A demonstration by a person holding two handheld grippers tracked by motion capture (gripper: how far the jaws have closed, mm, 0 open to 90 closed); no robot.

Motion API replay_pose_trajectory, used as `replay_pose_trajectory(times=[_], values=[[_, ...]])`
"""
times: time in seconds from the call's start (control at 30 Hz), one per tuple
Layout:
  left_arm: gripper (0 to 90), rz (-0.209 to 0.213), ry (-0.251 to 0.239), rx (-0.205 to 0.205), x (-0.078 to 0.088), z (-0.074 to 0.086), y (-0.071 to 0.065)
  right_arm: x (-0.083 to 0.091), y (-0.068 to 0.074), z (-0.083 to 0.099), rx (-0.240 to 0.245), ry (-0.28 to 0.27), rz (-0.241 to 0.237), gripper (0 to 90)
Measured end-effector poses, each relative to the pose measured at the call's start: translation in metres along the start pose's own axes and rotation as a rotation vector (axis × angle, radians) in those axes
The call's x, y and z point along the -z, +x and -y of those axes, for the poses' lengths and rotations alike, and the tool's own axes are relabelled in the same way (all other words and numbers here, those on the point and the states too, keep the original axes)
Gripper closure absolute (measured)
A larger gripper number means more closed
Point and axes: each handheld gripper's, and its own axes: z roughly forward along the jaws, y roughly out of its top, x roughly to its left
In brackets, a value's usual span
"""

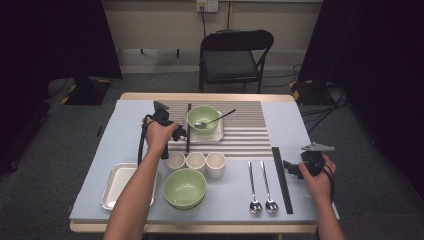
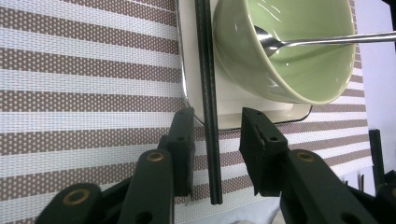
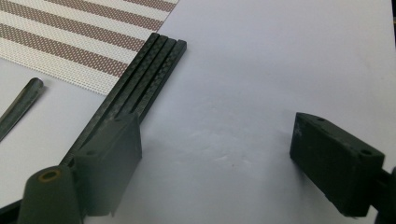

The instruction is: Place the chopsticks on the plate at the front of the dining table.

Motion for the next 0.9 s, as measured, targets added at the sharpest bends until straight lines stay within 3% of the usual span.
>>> replay_pose_trajectory(times=[0.27,0.43,0.5,0.9], values=[[56.2,-0.014,-0.021,-0.001,0.005,0.001,0.002,0.000,0.001,0.000,-0.001,0.000,0.002,15.2],[48.6,0.002,-0.048,0.013,0.009,0.002,0.001,0.000,0.000,0.000,0.001,0.001,0.001,15.2],[46.3,0.008,-0.052,0.001,0.011,0.002,0.001,0.000,0.000,0.000,0.001,0.001,0.000,15.2],[41.3,0.004,-0.071,-0.017,0.020,0.005,-0.001,0.000,0.000,0.000,0.001,0.001,0.001,15.2]])
